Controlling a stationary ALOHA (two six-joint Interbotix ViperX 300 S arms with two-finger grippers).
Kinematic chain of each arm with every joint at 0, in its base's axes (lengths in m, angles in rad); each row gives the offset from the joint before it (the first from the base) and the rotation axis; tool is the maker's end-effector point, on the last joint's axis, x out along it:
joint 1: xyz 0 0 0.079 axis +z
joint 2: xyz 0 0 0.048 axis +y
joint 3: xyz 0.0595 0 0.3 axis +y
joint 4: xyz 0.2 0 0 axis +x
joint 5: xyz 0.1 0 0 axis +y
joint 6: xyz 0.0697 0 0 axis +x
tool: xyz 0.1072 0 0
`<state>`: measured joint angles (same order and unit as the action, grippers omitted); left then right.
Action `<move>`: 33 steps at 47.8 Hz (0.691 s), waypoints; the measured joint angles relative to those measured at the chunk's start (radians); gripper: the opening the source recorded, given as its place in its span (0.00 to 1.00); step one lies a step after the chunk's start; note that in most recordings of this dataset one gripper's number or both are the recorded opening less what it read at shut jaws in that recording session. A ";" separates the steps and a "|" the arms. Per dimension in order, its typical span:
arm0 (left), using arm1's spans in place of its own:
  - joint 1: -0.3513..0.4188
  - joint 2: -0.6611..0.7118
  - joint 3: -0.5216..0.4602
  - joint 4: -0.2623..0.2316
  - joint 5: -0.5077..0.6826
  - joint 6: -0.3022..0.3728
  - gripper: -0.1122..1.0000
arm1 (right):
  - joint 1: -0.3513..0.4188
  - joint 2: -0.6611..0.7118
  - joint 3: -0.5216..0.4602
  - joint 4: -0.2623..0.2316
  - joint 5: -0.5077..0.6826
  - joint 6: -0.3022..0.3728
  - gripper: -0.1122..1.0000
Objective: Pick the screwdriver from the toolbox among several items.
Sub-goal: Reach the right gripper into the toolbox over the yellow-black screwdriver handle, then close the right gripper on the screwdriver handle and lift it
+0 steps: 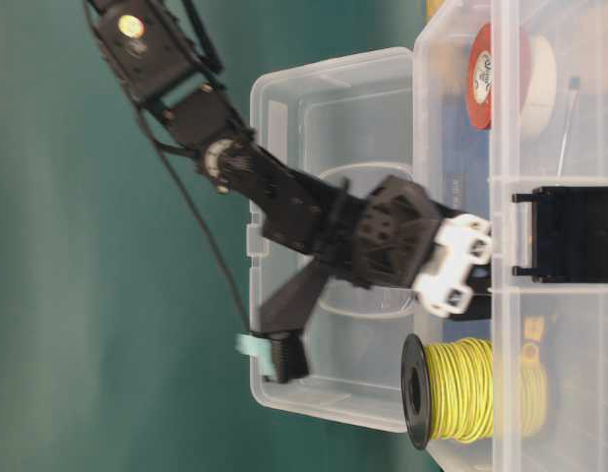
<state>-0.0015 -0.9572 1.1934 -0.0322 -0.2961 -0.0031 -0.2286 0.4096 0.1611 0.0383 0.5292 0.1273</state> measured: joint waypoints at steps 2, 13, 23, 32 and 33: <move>0.000 0.002 -0.002 0.000 0.000 0.000 0.10 | -0.002 0.008 -0.002 0.002 0.003 0.009 0.81; 0.002 0.002 0.000 0.000 0.000 0.000 0.10 | 0.002 0.008 -0.012 0.000 0.034 0.011 0.51; 0.000 0.000 0.000 0.002 0.002 0.000 0.10 | -0.003 -0.020 -0.012 0.000 0.089 0.012 0.51; 0.003 -0.002 0.000 0.000 0.002 0.000 0.10 | -0.005 -0.149 -0.012 -0.011 0.173 0.023 0.51; 0.003 -0.002 0.000 0.000 0.002 0.000 0.10 | -0.005 -0.167 -0.012 -0.012 0.184 0.025 0.51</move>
<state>0.0015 -0.9587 1.1934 -0.0322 -0.2945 -0.0031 -0.2332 0.2424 0.1488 0.0261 0.7133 0.1519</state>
